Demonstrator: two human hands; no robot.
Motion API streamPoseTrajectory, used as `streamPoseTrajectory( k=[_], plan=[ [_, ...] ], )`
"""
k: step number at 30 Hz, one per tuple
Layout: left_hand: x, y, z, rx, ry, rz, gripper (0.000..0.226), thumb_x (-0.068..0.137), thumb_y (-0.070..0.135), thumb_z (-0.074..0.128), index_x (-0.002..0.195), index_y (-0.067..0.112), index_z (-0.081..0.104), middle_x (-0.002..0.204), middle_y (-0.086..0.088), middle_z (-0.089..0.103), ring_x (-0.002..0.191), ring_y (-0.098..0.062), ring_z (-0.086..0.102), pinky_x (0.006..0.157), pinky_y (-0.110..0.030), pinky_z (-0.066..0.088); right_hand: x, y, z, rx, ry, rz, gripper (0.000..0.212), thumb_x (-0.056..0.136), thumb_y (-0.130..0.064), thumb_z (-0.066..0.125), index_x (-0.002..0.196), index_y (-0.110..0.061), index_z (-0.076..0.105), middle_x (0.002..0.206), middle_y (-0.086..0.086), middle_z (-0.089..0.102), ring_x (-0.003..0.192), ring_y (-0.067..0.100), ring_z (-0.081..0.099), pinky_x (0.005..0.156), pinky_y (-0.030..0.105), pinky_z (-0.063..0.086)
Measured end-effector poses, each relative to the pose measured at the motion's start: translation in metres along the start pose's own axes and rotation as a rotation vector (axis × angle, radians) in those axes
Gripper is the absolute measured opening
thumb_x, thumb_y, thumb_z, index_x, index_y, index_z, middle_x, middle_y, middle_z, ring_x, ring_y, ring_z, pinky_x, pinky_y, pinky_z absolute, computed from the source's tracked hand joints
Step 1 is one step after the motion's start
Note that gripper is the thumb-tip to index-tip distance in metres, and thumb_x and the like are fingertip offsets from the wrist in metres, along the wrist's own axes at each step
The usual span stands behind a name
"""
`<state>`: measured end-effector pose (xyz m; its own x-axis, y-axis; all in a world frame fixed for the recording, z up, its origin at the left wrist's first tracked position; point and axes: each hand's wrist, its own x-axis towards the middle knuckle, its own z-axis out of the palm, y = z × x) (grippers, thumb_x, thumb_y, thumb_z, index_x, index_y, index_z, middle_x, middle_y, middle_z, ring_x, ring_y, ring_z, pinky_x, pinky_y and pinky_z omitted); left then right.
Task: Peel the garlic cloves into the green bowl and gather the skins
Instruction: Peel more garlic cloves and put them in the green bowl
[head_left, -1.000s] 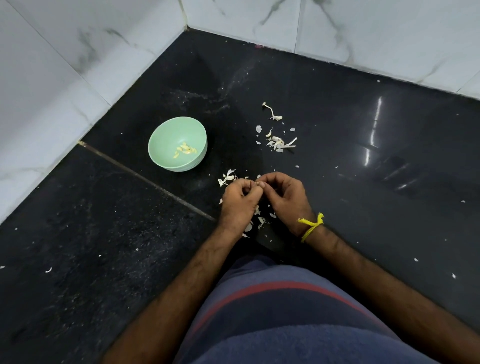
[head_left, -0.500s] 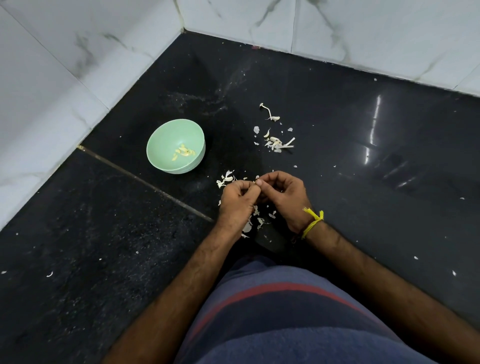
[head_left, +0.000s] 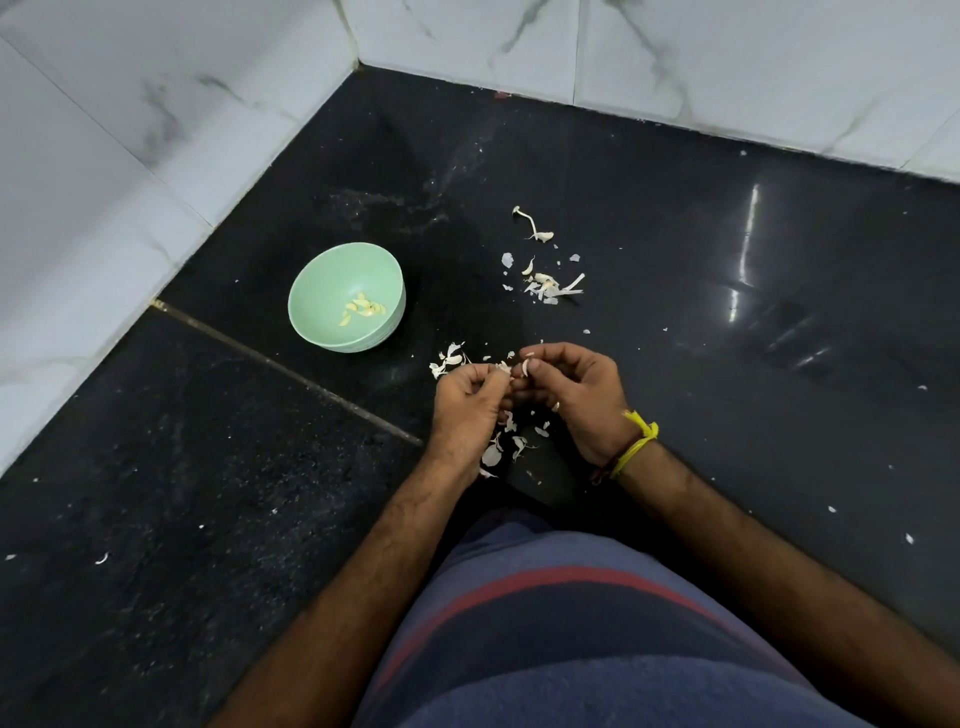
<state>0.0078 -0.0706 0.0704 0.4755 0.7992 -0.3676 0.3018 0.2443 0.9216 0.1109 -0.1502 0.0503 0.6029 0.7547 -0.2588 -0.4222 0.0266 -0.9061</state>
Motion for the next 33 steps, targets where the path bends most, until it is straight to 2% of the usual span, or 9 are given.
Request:
streamPoseTrajectory(
  k=[3,5,8,11,15,19,24,30,33],
  plan=[
    [0.003,0.000,-0.005,0.000,0.061,0.020,0.011,0.094,0.000,0.057,0.093,-0.007,0.065,0.064,-0.001,0.068,0.053,-0.004,0.059,0.052,-0.016,0.047,0.001,-0.004,-0.003,0.098,-0.005,0.047,0.013,0.092,0.006,0.059,0.102,0.001,0.066,0.085,0.016,0.072,0.074,0.023,0.069,0.076,0.037,0.060],
    [0.006,-0.002,-0.010,0.009,0.105,0.052,0.002,0.091,0.000,0.061,0.092,0.001,0.063,0.069,-0.006,0.071,0.056,-0.009,0.064,0.057,-0.020,0.052,0.000,-0.006,-0.005,0.111,-0.012,0.066,0.017,0.091,0.006,0.060,0.108,0.002,0.065,0.087,0.017,0.071,0.075,0.022,0.069,0.073,0.032,0.060],
    [0.014,-0.014,-0.019,0.165,0.171,0.151,0.011,0.083,0.010,0.067,0.088,0.018,0.063,0.073,-0.008,0.072,0.064,-0.019,0.068,0.067,-0.032,0.057,0.001,-0.007,-0.007,0.083,-0.026,0.071,0.023,0.089,0.007,0.063,0.112,0.003,0.064,0.087,0.018,0.069,0.076,0.023,0.067,0.075,0.034,0.059],
    [0.022,-0.024,-0.027,0.342,0.202,0.300,0.027,0.084,0.001,0.062,0.104,0.018,0.066,0.068,-0.005,0.065,0.058,-0.008,0.056,0.066,-0.024,0.047,0.005,-0.009,-0.004,-0.011,-0.034,0.050,0.025,0.088,0.007,0.064,0.113,0.003,0.064,0.086,0.018,0.068,0.074,0.022,0.066,0.075,0.037,0.059],
    [0.040,-0.035,-0.041,0.588,0.118,0.518,0.033,0.089,0.006,0.052,0.114,0.014,0.072,0.103,0.001,0.070,0.098,-0.013,0.063,0.092,-0.029,0.049,0.018,-0.018,0.009,-0.256,-0.052,-0.047,0.025,0.087,0.003,0.070,0.111,-0.002,0.066,0.082,0.013,0.068,0.073,0.021,0.065,0.070,0.034,0.058],
    [0.048,-0.048,-0.046,0.671,0.112,0.600,0.032,0.087,0.020,0.047,0.101,0.012,0.074,0.097,-0.005,0.064,0.094,-0.021,0.058,0.086,-0.028,0.045,0.043,-0.032,0.046,-0.484,-0.124,-0.190,0.023,0.086,0.000,0.070,0.108,-0.004,0.067,0.076,0.006,0.069,0.069,0.015,0.063,0.074,0.034,0.057],
    [0.055,-0.052,-0.050,0.589,0.179,0.611,0.009,0.083,0.003,0.059,0.082,0.006,0.067,0.092,-0.007,0.060,0.090,-0.023,0.056,0.082,-0.031,0.045,0.092,-0.044,0.118,-0.732,-0.200,-0.367,0.022,0.080,-0.005,0.074,0.101,-0.011,0.071,0.076,0.003,0.072,0.069,0.008,0.065,0.074,0.022,0.055],
    [0.057,-0.051,-0.050,0.555,0.130,0.614,0.017,0.087,0.016,0.044,0.082,0.009,0.059,0.088,-0.007,0.057,0.087,-0.025,0.051,0.080,-0.035,0.041,0.132,-0.043,0.175,-1.052,-0.260,-0.461,0.015,0.085,-0.014,0.069,0.099,-0.012,0.073,0.085,0.003,0.076,0.087,0.018,0.071,0.089,0.032,0.054],
    [0.060,-0.051,-0.050,0.565,0.131,0.588,0.022,0.092,0.020,0.040,0.084,0.006,0.055,0.089,-0.009,0.056,0.088,-0.027,0.051,0.080,-0.039,0.043,0.133,-0.041,0.164,-0.974,-0.197,-0.434,0.016,0.089,-0.021,0.064,0.088,-0.010,0.074,0.078,0.002,0.075,0.076,0.019,0.072,0.082,0.039,0.058]
  ],
)
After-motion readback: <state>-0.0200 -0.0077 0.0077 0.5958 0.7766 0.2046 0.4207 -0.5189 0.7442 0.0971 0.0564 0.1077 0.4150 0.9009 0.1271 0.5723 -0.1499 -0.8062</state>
